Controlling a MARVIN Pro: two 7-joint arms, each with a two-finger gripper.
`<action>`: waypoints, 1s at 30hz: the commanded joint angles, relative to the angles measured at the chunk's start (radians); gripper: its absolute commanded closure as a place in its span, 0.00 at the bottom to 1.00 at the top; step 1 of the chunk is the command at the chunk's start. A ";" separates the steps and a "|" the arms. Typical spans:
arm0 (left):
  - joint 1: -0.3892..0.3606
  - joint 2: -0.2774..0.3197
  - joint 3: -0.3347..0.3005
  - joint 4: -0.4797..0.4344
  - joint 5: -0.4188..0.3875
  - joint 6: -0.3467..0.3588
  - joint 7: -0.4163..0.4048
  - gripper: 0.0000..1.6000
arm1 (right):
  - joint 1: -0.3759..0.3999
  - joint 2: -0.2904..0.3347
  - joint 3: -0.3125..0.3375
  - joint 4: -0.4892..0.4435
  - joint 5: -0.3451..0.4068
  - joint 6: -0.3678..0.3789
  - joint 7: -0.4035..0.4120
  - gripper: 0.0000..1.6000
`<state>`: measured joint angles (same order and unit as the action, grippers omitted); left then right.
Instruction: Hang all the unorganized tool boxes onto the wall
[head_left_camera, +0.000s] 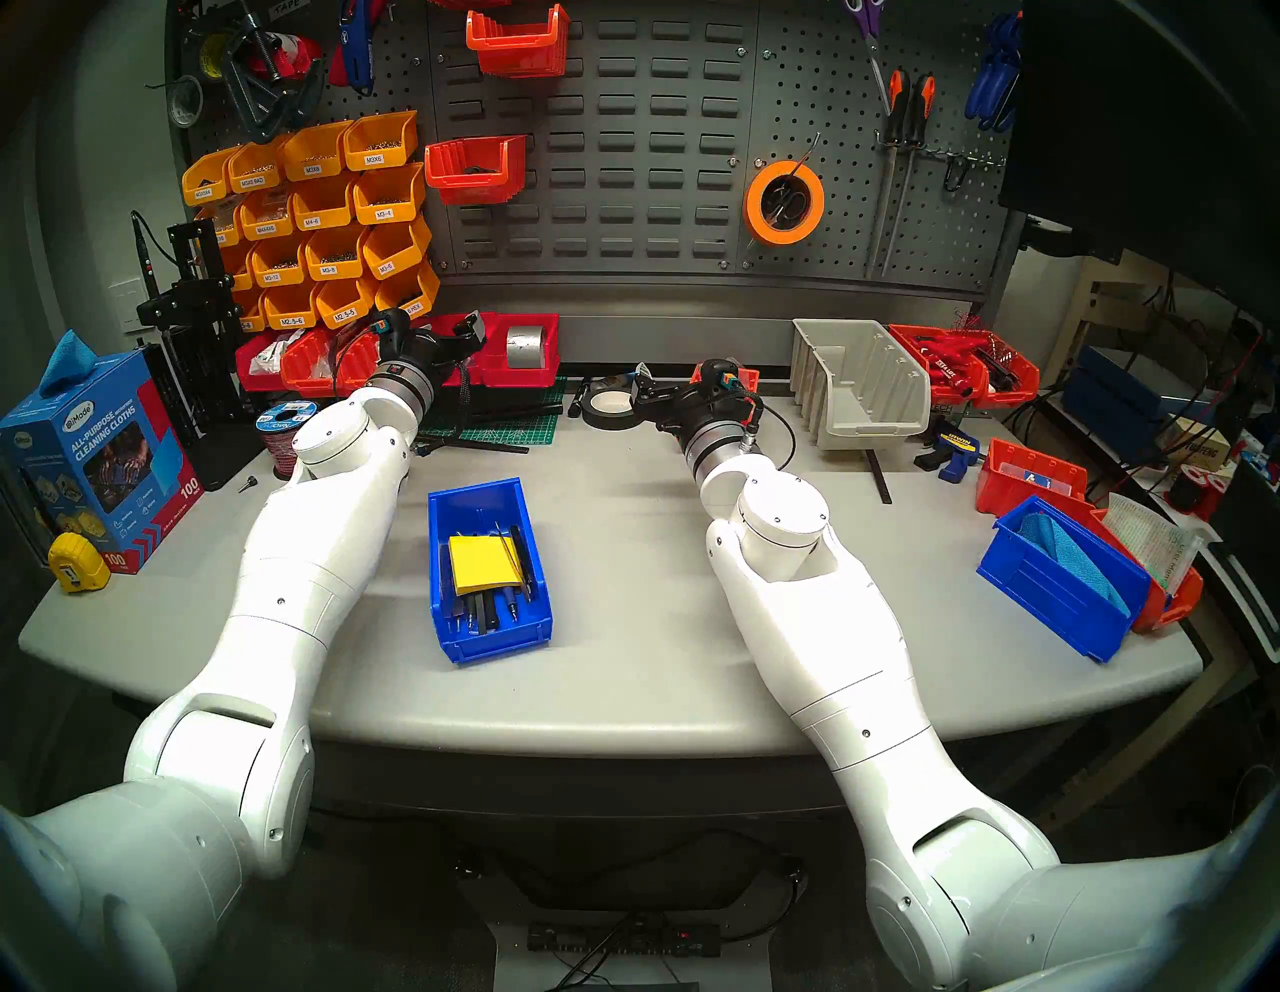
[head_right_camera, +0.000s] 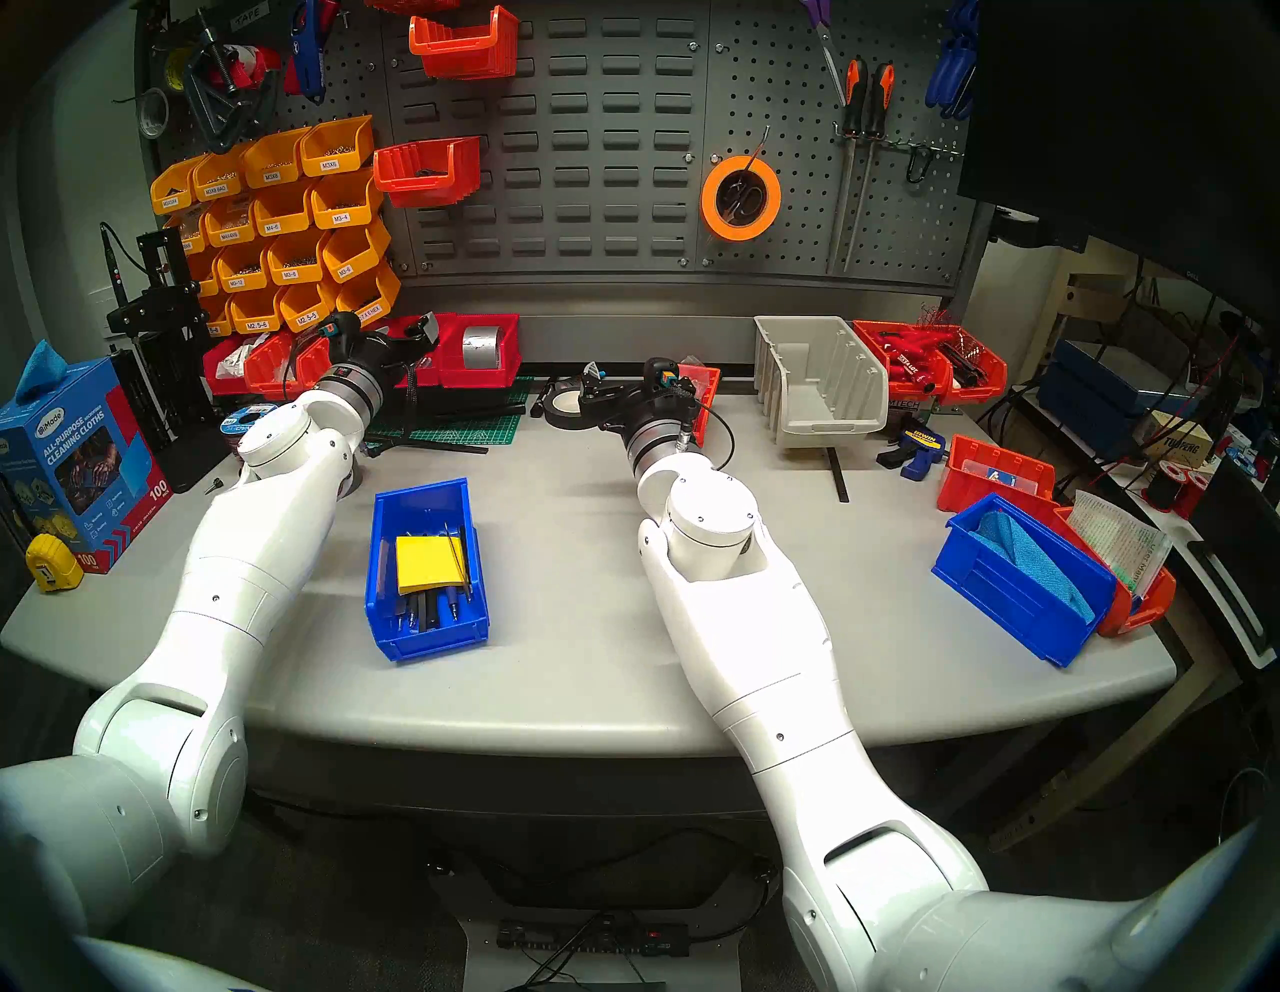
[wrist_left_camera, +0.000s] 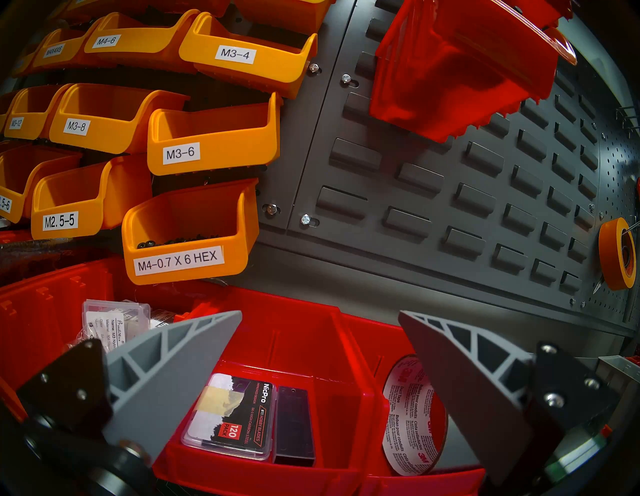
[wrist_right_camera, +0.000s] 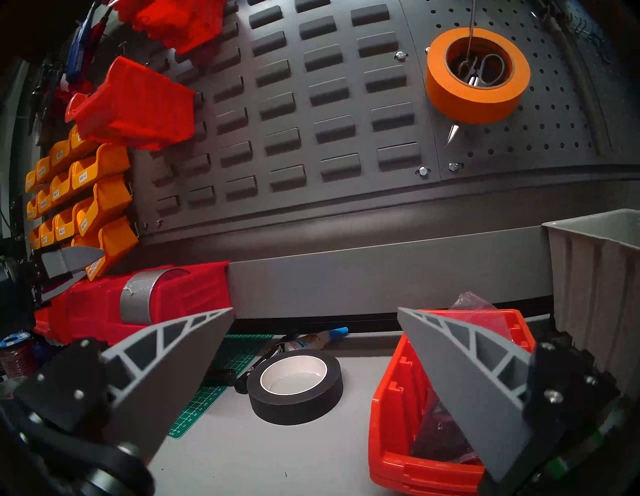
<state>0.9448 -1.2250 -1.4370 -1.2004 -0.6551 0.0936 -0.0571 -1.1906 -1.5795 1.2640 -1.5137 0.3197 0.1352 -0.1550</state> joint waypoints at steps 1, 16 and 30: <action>-0.017 -0.001 -0.001 -0.010 0.000 -0.001 0.000 0.00 | 0.065 -0.087 0.034 0.004 0.054 0.013 -0.048 0.00; -0.018 -0.001 -0.001 -0.010 0.000 -0.001 0.000 0.00 | 0.091 -0.156 0.018 0.021 0.100 0.064 -0.130 0.00; -0.018 -0.001 -0.001 -0.010 0.000 -0.001 0.000 0.00 | 0.053 -0.138 -0.039 0.036 0.036 0.133 -0.240 0.00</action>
<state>0.9450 -1.2250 -1.4370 -1.2003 -0.6553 0.0936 -0.0573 -1.1197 -1.7085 1.2431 -1.4793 0.3642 0.2416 -0.3781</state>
